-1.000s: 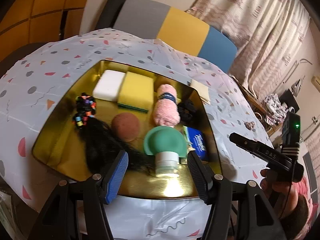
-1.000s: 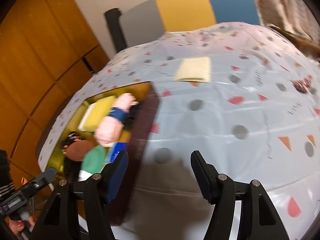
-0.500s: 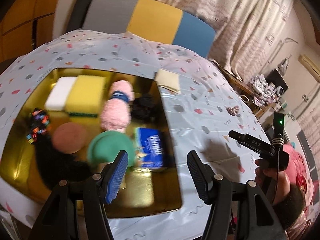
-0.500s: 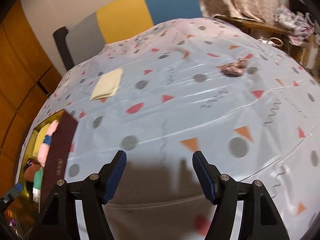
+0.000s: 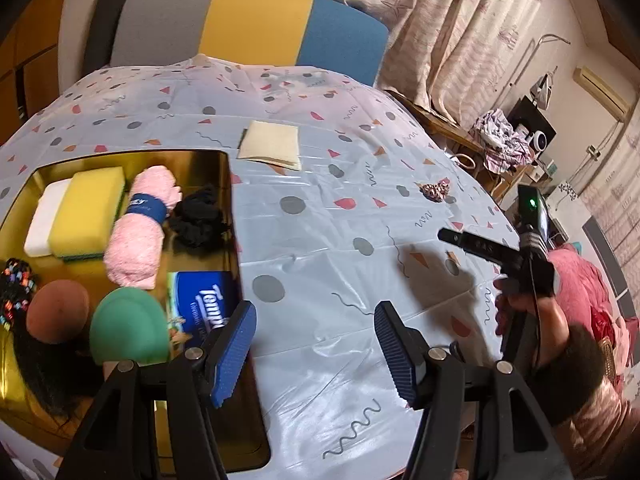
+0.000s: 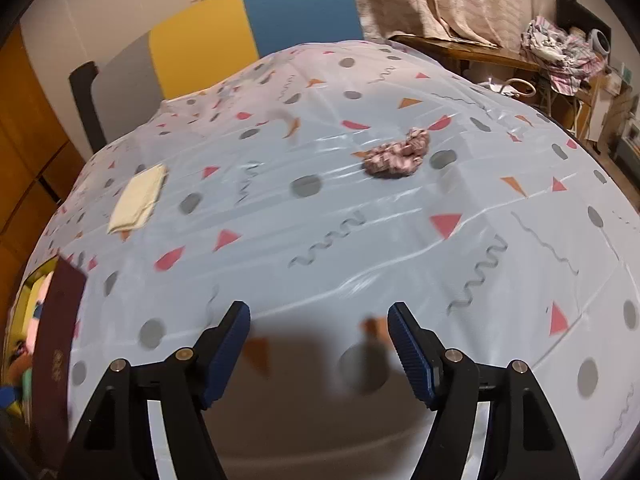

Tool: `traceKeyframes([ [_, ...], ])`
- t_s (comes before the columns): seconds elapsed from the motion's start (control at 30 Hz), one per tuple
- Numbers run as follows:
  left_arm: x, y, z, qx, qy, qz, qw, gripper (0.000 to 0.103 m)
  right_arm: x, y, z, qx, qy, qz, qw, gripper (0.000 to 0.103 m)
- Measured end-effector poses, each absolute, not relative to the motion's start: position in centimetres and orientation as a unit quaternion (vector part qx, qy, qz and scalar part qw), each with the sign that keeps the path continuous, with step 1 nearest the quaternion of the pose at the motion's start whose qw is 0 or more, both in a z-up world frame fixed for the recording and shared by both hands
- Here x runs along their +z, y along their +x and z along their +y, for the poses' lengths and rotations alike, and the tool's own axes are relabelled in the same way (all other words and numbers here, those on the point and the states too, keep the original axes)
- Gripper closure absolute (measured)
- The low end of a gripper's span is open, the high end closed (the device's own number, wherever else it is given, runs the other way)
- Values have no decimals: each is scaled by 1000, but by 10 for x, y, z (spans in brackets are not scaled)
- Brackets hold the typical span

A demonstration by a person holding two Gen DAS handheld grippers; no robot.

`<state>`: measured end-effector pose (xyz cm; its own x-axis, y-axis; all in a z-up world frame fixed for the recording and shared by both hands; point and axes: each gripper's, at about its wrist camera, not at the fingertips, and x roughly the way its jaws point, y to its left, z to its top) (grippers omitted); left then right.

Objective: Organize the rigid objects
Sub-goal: 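Move the right tool toward the pink scrunchie, then grasp the pink satin scrunchie with the right tool and lift it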

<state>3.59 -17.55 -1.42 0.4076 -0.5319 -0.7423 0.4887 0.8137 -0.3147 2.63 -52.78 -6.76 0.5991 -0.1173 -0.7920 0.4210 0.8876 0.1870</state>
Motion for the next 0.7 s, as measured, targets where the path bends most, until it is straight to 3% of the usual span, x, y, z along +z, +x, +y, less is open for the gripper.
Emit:
traceKeyframes([
  [0.7,-22,46,-205,-316,2,464,827,41,-89,128,-638,-235,165,391,874,26],
])
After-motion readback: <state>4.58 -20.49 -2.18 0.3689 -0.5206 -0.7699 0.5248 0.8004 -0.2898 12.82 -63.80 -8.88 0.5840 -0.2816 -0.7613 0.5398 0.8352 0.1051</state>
